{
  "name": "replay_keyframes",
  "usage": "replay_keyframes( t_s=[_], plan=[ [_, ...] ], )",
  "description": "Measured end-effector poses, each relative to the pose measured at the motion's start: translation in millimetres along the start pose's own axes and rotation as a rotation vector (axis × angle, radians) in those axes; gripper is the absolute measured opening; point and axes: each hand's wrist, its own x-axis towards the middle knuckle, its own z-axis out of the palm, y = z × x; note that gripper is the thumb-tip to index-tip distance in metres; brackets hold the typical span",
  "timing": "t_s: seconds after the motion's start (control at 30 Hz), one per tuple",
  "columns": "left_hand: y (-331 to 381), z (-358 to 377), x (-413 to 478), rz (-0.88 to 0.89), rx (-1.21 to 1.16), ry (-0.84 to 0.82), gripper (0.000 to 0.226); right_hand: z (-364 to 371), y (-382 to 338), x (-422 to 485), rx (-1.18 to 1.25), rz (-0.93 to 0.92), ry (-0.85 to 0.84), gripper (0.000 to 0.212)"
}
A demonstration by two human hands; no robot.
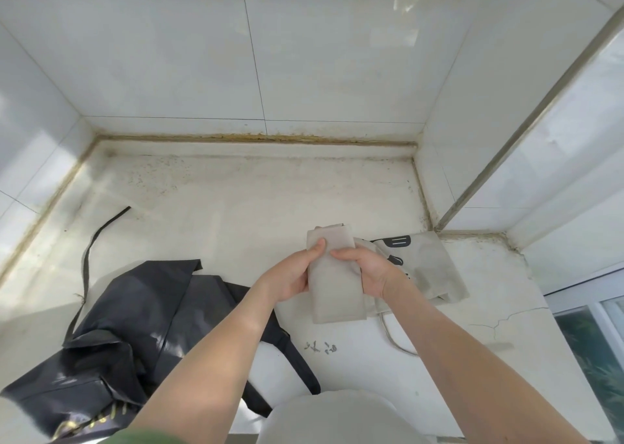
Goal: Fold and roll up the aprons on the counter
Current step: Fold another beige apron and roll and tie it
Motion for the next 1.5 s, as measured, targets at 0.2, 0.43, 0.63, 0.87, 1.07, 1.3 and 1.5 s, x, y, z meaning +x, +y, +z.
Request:
replay_keyframes(
  t_s=[0.2, 0.43, 0.63, 0.87, 1.07, 1.3, 1.5],
  plan=[
    [-2.8, -5.5, 15.6, 0.063, 0.061, 0.294, 0.038, 4.9, 4.1, 18.2, -0.291, -0.224, 0.352, 0.048],
    [-9.6, -26.6, 23.3, 0.001, 0.131, 0.531, 0.034, -10.7, 32.6, 31.2, -1.015, -0.102, 0.226, 0.060],
    [-10.1, -34.0, 15.3, 0.052, 0.101, 0.356, 0.019, 0.3, 38.2, 44.2, -0.895, 0.049, 0.146, 0.062],
    [-10.4, -14.4, 19.9, 0.267, 1.126, 0.789, 0.077, -19.1, 49.8, 40.4, -1.120, -0.375, 0.704, 0.048],
    [-39.6, 45.5, 45.7, 0.378, 1.592, 0.135, 0.081, -55.7, 40.9, 4.4, -0.990, -0.377, 1.291, 0.034],
    [-51.6, 67.4, 60.3, 0.394, 1.880, 0.134, 0.067, -105.6, 22.5, -51.8, -0.079, 0.099, 1.271, 0.058],
    [-52.3, 68.6, 59.9, 0.571, 2.039, -0.060, 0.066, -116.6, 27.3, -52.5, 0.168, -0.088, 1.032, 0.048]
  ],
)
